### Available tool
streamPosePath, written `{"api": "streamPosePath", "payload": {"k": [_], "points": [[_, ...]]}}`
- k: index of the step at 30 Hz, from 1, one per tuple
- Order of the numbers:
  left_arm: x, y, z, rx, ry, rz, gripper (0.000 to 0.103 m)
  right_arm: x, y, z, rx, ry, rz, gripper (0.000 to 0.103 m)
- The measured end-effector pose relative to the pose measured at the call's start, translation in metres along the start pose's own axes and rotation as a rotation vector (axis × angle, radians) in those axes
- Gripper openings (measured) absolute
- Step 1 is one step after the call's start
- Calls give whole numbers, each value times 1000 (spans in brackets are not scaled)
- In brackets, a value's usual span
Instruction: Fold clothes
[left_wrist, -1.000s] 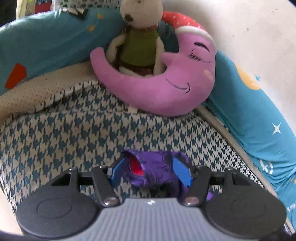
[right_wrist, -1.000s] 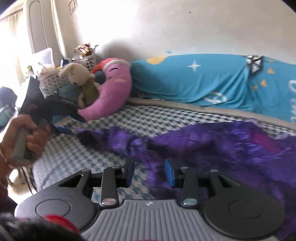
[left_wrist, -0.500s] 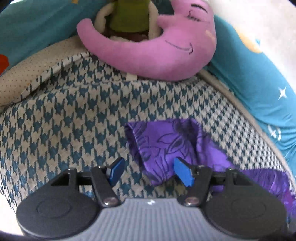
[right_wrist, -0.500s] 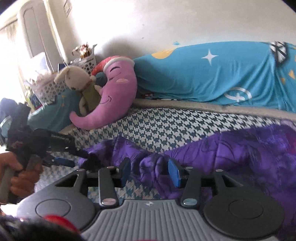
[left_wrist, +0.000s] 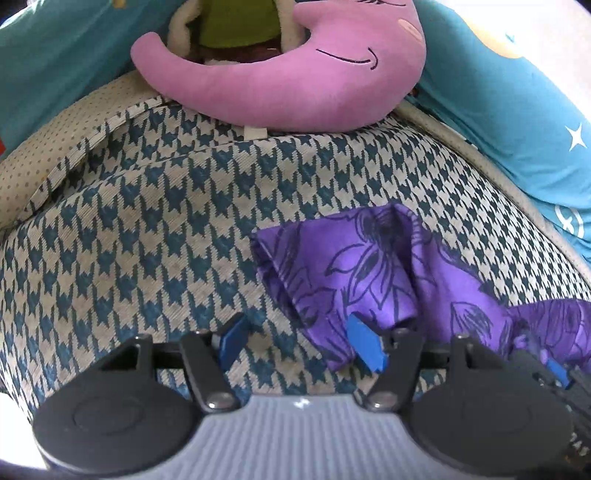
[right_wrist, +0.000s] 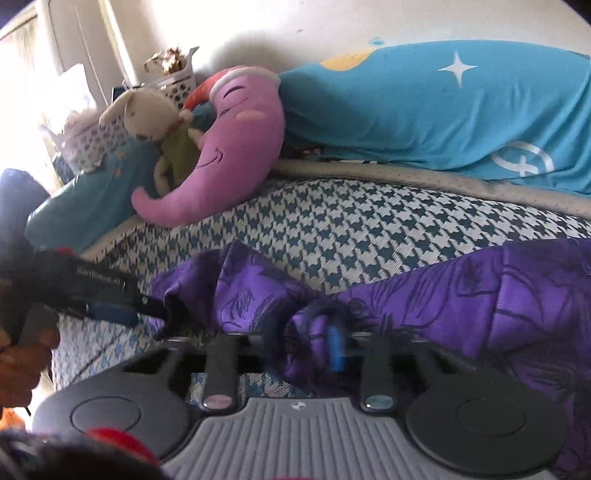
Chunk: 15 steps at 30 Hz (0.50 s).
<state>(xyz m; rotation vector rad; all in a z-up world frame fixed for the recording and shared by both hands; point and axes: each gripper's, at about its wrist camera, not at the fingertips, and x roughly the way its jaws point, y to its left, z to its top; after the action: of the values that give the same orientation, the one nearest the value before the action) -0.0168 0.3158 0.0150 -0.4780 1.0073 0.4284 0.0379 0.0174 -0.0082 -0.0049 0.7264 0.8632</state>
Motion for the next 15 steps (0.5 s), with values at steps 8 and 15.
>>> {"api": "streamPosePath", "payload": {"k": [8,15], "points": [[-13,-8,6,19,-223,231,56,-29,23,-10,-194,22,135,12],[-25,20,19,-141,-195,91,56,-31,47,-42,-430,196,149,18]]}}
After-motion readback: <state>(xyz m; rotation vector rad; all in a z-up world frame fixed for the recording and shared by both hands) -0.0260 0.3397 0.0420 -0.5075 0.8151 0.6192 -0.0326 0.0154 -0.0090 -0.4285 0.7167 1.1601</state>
